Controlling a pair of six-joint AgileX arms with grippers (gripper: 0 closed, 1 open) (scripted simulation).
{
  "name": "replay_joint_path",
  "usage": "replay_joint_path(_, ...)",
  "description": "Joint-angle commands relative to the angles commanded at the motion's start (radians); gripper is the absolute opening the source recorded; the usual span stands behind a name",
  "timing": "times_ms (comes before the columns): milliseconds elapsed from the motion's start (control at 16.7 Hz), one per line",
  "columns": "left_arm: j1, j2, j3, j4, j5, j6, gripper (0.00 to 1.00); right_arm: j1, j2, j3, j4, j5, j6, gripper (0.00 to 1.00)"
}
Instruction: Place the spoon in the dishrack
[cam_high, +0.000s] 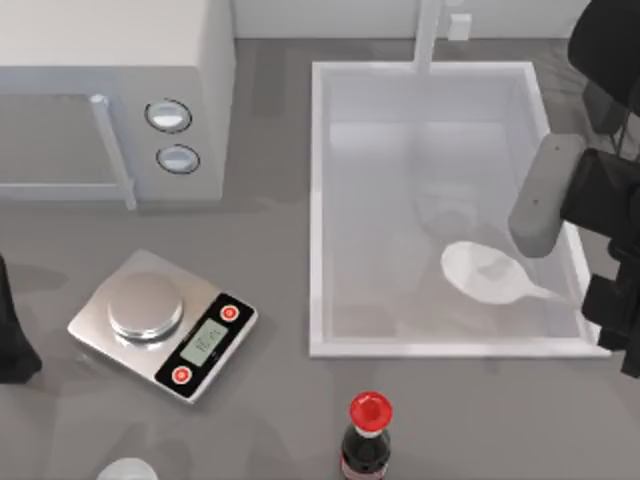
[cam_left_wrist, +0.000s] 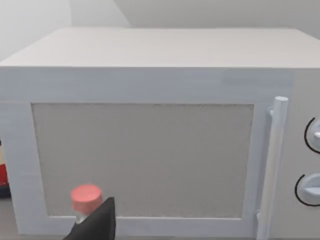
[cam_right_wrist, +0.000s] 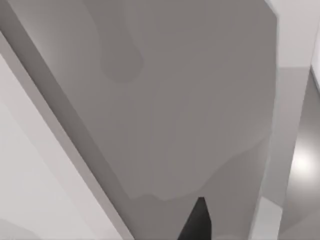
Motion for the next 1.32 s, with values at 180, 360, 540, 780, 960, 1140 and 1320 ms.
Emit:
replay_joint_path(180, 0.000, 0.000, 0.000, 0.000, 0.000, 0.000, 1.00, -0.007, -0.002, -0.003, 0.014, -0.007, 0.006, 0.00)
replay_joint_path(360, 0.000, 0.000, 0.000, 0.000, 0.000, 0.000, 1.00, -0.094, -0.038, -0.013, 0.103, -0.054, 0.042, 0.00)
replay_joint_path(540, 0.000, 0.000, 0.000, 0.000, 0.000, 0.000, 1.00, -0.254, -0.096, -0.043, 0.277, -0.137, 0.113, 0.00)
replay_joint_path(780, 0.000, 0.000, 0.000, 0.000, 0.000, 0.000, 1.00, -0.540, -0.189, -0.115, 0.609, -0.274, 0.237, 0.00)
replay_joint_path(960, 0.000, 0.000, 0.000, 0.000, 0.000, 0.000, 1.00, -0.772, -0.274, -0.179, 0.887, -0.383, 0.335, 0.00)
replay_joint_path(1140, 0.000, 0.000, 0.000, 0.000, 0.000, 0.000, 1.00, -0.985, -0.368, -0.235, 1.132, -0.486, 0.427, 0.00)
replay_joint_path(1320, 0.000, 0.000, 0.000, 0.000, 0.000, 0.000, 1.00, -1.141, -0.446, -0.273, 1.294, -0.565, 0.503, 0.00)
